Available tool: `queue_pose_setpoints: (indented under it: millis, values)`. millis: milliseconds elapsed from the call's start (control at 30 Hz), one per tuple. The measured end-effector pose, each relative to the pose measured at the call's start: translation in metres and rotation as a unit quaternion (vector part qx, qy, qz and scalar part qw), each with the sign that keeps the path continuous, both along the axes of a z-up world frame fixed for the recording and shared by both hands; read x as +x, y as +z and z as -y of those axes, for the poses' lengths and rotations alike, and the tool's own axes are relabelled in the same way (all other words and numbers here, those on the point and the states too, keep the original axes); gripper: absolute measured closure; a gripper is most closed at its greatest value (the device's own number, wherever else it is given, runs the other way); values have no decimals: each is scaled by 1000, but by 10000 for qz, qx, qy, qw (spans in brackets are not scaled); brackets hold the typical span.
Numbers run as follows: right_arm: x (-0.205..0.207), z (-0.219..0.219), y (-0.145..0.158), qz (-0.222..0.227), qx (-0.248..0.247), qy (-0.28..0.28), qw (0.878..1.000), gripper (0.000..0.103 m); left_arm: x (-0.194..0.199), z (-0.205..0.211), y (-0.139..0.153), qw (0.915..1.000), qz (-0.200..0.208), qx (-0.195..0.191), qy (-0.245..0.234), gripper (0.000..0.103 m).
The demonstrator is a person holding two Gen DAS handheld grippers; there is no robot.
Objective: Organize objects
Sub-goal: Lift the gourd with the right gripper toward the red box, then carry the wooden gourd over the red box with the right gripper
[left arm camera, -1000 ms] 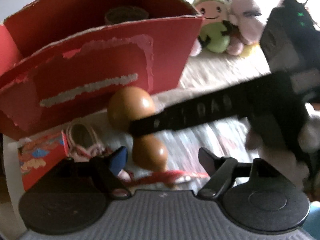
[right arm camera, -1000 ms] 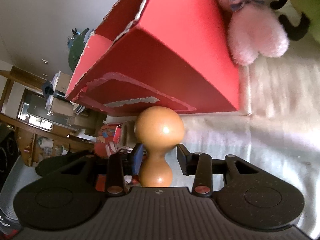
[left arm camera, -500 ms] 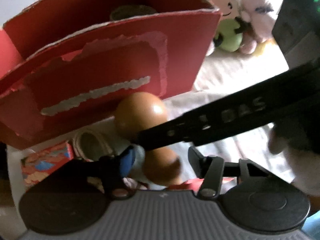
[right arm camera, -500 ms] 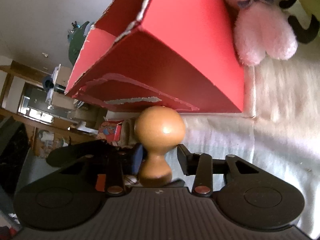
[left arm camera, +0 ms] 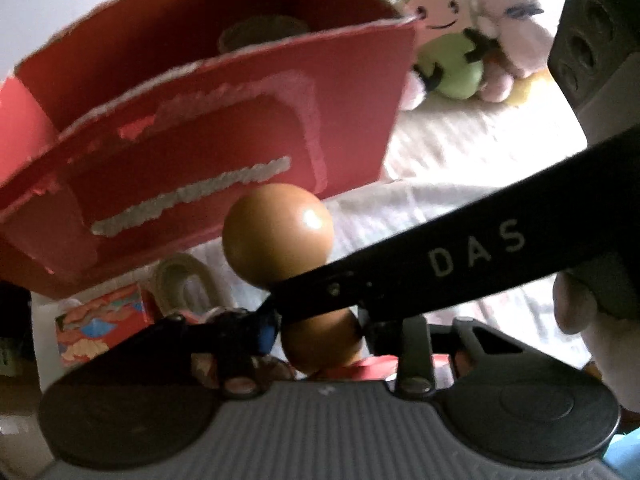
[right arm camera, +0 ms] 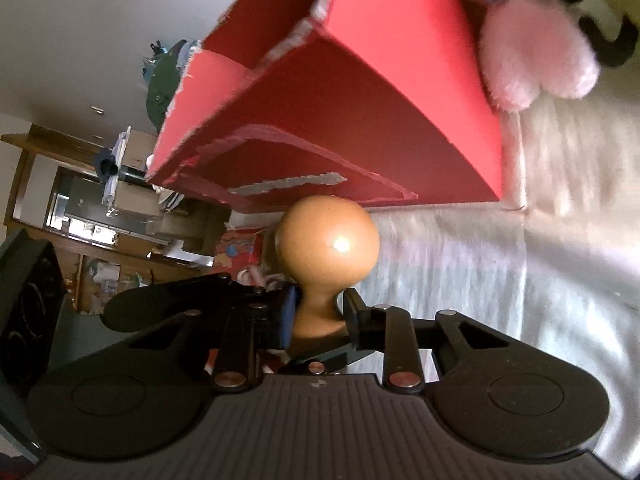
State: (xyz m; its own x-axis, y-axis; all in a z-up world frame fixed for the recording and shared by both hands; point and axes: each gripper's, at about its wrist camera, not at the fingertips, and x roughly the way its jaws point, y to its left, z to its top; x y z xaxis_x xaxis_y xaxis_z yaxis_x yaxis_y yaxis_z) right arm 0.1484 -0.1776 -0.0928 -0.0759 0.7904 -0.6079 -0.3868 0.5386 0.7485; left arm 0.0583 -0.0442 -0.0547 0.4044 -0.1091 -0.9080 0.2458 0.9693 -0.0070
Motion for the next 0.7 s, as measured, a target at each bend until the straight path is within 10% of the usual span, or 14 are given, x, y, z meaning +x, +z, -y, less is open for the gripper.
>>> queue_pose_setpoints:
  millis: [700]
  values:
    - [-32, 34, 104, 2440, 152, -376, 9689, 74, -11, 49, 92, 9846, 1716, -21, -339, 66]
